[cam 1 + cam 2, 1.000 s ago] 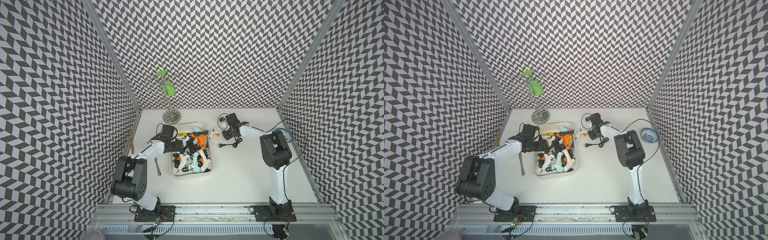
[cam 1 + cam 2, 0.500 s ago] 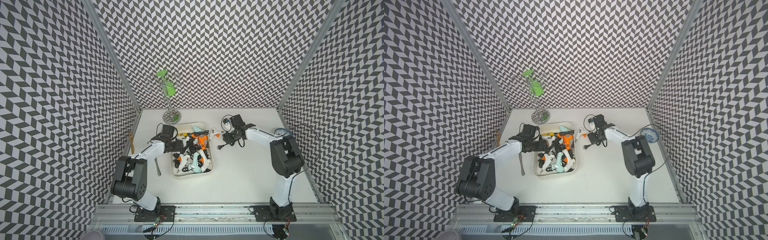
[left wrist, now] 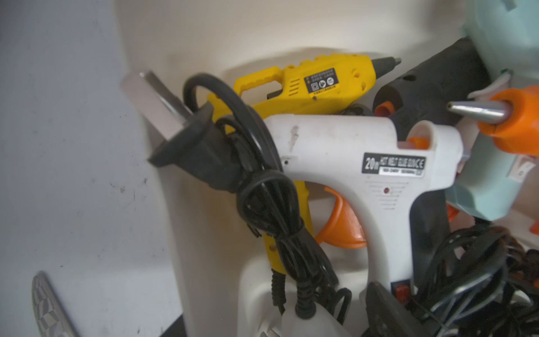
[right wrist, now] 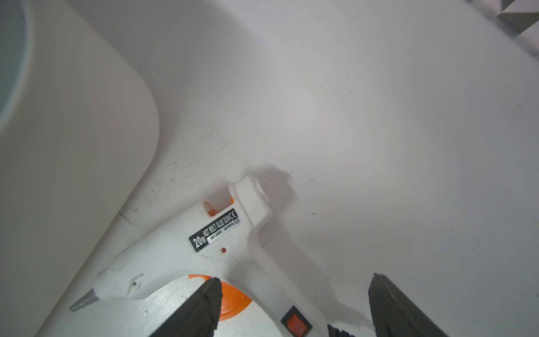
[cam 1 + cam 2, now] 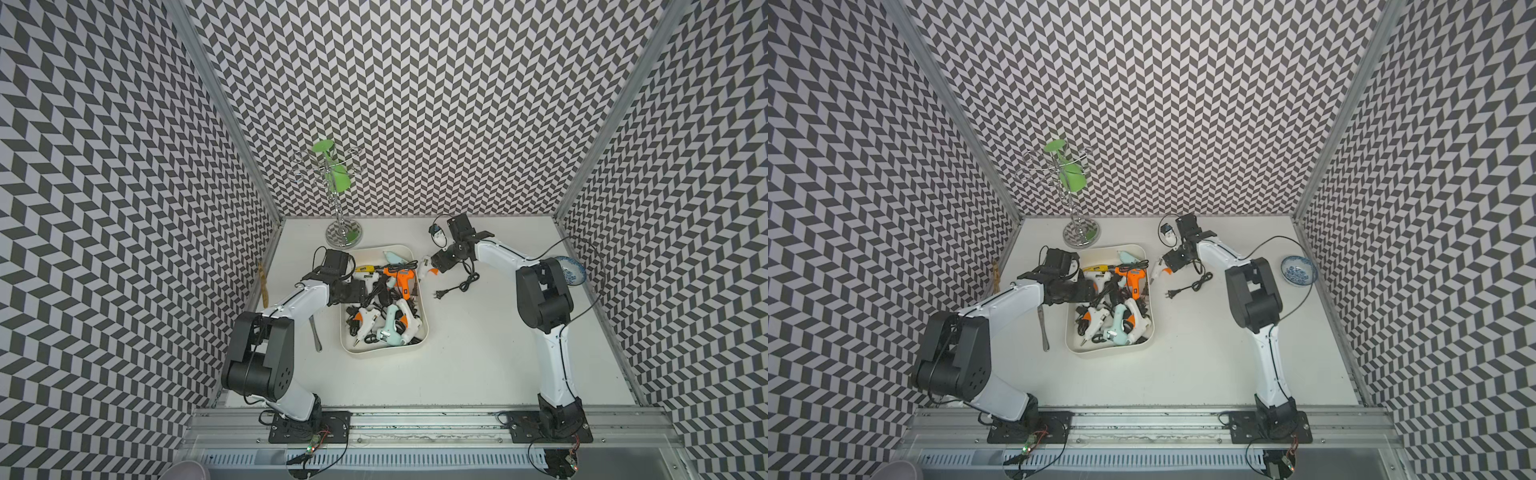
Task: Put the hot melt glue gun into the storage box
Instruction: Move the hot melt adhesive gun to the center of the board.
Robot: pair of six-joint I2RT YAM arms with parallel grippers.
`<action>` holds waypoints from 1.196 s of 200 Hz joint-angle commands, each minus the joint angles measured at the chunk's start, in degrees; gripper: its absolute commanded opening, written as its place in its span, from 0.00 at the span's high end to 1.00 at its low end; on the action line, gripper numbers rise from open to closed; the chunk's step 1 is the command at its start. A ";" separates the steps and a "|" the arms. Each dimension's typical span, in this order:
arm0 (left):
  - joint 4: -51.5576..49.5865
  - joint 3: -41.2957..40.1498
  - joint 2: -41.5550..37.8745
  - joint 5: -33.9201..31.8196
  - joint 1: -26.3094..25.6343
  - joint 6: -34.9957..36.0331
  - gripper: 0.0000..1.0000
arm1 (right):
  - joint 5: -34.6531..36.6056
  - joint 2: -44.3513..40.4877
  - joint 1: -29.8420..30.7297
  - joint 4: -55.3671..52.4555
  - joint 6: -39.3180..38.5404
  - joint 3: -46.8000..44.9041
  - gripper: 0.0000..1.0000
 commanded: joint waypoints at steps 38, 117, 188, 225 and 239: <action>2.16 0.28 -0.59 2.78 -1.08 0.50 0.19 | -11.46 2.00 -2.70 -1.04 2.61 0.14 0.26; 2.69 0.15 -0.70 4.38 -1.08 0.43 0.20 | -10.73 -4.34 -2.85 4.02 7.52 -17.83 0.42; 2.51 0.06 -1.88 3.39 -1.10 0.14 0.20 | 0.46 -14.28 -0.84 6.84 9.32 -28.08 0.39; 2.51 0.00 -2.82 2.72 -1.08 0.20 0.19 | 0.78 -18.96 -0.69 8.05 10.15 -32.78 0.36; 2.51 -0.03 -3.05 2.52 -1.08 0.16 0.19 | 2.20 -19.60 -0.71 8.64 9.76 -33.74 0.38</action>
